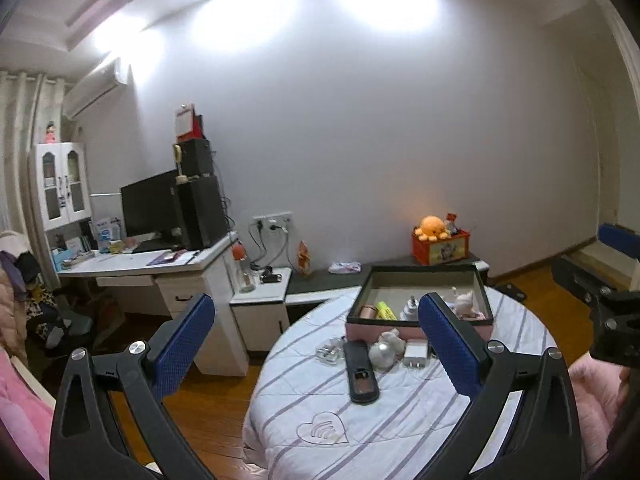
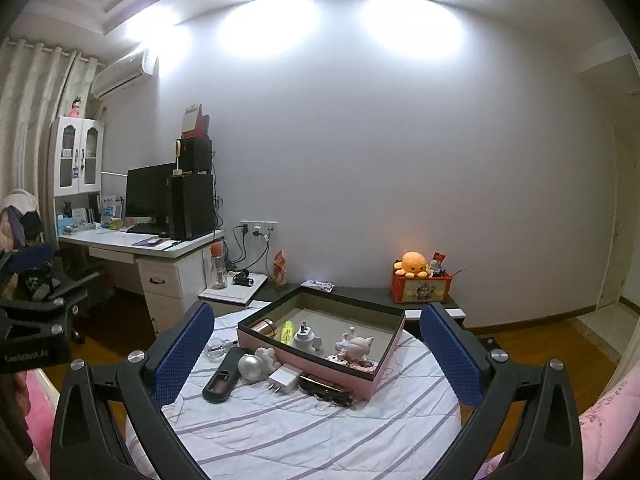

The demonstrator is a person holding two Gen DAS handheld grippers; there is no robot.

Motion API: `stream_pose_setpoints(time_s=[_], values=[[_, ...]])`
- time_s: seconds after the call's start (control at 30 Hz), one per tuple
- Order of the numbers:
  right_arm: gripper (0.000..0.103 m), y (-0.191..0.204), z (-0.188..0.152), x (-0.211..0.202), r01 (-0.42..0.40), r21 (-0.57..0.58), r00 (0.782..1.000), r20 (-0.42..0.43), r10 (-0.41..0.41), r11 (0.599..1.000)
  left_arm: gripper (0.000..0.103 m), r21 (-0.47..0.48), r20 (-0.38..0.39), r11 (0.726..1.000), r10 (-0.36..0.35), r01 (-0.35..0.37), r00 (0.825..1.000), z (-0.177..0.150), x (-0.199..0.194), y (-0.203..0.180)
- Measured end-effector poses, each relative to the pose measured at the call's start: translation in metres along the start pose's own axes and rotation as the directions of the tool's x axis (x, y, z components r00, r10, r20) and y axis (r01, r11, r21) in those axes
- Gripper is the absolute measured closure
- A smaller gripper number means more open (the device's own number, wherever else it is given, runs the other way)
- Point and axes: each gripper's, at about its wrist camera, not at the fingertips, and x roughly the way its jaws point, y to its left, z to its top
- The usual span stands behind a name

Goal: Organize rigid objects

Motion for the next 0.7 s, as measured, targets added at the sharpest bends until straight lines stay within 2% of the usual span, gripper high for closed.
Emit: stream_pose_setpoints(time_s=[0.2, 0.47, 0.6, 0.7], values=[[0.0, 0.01, 0.004, -0.009, 0.0, -0.022, 1.0, 0.013, 0.0, 1.0, 0.0, -0.023, 0.018, 1.0, -0.016, 0.016, 1.0, -0.003, -0.004, 0.006], [0.0, 0.01, -0.003, 0.005, -0.007, -0.023, 1.0, -0.02, 0.007, 1.0, 0.0, -0.033, -0.016, 0.999, -0.022, 0.022, 1.0, -0.011, 0.013, 0.005], [0.0, 0.002, -0.017, 0.026, -0.007, -0.006, 0.997, -0.079, 0.006, 1.0, 0.0, -0.015, -0.094, 0.998, -0.054, 0.053, 0.994, -0.025, 0.041, -0.003], [0.0, -0.005, -0.031, 0.045, -0.007, 0.013, 0.991, -0.134, 0.008, 1.0, 0.0, -0.015, -0.175, 0.996, -0.085, 0.084, 0.981, -0.043, 0.07, -0.008]])
